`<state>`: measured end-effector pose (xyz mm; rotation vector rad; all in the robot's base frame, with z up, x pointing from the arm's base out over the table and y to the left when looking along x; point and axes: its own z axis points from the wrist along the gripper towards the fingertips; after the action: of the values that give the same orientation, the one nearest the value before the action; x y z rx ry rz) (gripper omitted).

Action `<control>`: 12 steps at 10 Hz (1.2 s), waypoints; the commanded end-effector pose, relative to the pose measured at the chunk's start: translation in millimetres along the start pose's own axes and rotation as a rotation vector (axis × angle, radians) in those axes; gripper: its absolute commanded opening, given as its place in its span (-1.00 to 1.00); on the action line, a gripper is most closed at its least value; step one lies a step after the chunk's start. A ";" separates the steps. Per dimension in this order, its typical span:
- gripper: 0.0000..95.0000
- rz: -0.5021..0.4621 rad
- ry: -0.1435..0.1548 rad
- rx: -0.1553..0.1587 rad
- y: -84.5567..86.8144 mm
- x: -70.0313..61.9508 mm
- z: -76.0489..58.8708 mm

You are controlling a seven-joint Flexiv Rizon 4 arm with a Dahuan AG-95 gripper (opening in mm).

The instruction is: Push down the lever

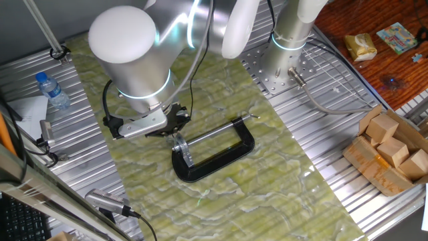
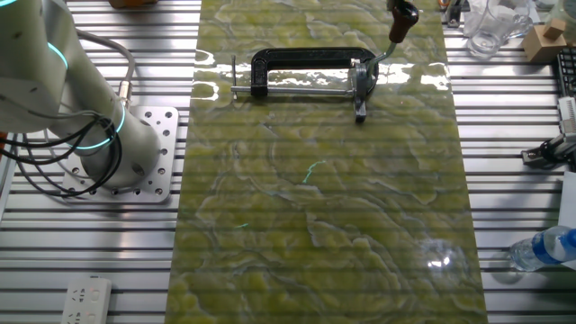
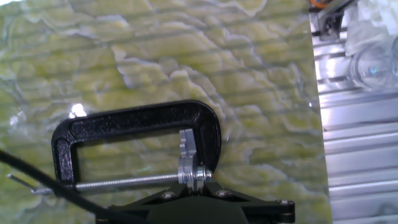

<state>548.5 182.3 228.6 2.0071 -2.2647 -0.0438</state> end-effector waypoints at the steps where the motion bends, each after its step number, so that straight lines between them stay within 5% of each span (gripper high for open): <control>1: -1.00 -0.002 0.011 0.002 -2.3 5.1 3.2; 12: -1.00 -0.023 0.079 0.023 -9.5 26.1 15.8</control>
<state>553.3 153.8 212.3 2.0087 -2.2021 0.0636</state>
